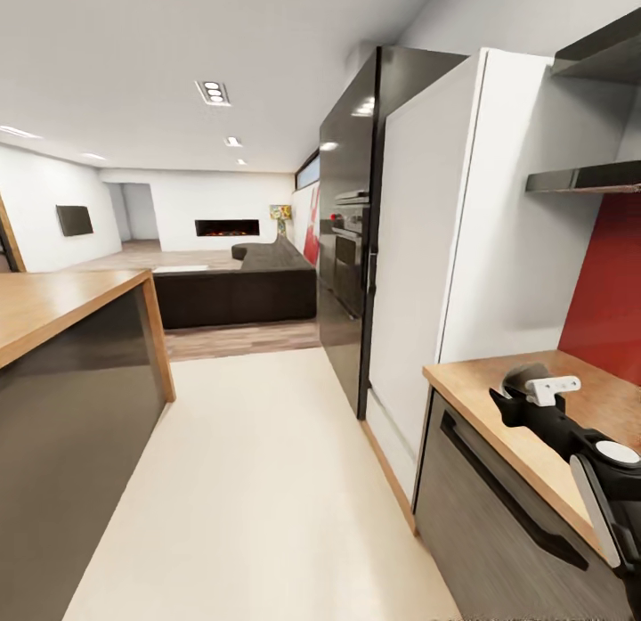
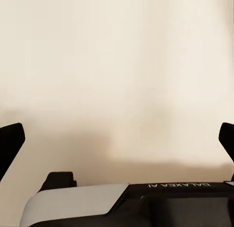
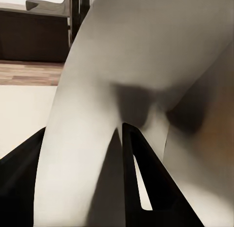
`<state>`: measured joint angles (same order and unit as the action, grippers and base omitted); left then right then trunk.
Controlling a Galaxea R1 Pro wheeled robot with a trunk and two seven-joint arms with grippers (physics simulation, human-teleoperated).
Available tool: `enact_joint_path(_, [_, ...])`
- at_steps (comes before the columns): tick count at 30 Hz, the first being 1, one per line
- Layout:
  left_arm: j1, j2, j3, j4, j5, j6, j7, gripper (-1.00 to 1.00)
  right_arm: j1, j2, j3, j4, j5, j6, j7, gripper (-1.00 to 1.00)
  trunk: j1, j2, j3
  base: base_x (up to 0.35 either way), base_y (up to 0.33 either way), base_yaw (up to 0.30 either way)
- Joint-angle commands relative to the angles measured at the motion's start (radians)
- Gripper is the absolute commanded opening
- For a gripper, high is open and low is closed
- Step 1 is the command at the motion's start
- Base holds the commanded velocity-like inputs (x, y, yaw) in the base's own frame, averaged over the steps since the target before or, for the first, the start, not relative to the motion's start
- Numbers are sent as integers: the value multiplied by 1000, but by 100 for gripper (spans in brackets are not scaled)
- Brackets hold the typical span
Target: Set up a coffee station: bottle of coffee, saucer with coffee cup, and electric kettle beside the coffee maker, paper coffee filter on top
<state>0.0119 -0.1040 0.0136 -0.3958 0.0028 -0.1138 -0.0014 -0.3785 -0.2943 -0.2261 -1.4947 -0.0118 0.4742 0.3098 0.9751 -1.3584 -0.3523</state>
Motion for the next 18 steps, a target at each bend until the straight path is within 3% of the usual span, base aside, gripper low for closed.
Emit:
enact_joint_path(1, [0,0,1,-2,0,-1,0,100,-1,1,-1,-1,-1,6,5,-100,0,-1,0,-5,75,-101])
enact_joint_path(7, [0,0,2,-2,0,-1,0,100,-1,4,-1,-1,-1,6,5,-100,0,-1,0,-2,224,-36])
enact_joint_path(14, [0,0,3,-2,0,-1,0,100,0,4,-1,-1,0,5,62,-100,0,-1,1,0,59,-174])
enact_joint_path(18, [0,0,3,-2,0,-1,1,100,0,4,-1,-1,0,4,75,-100,0,-1,1,-10,215,-81])
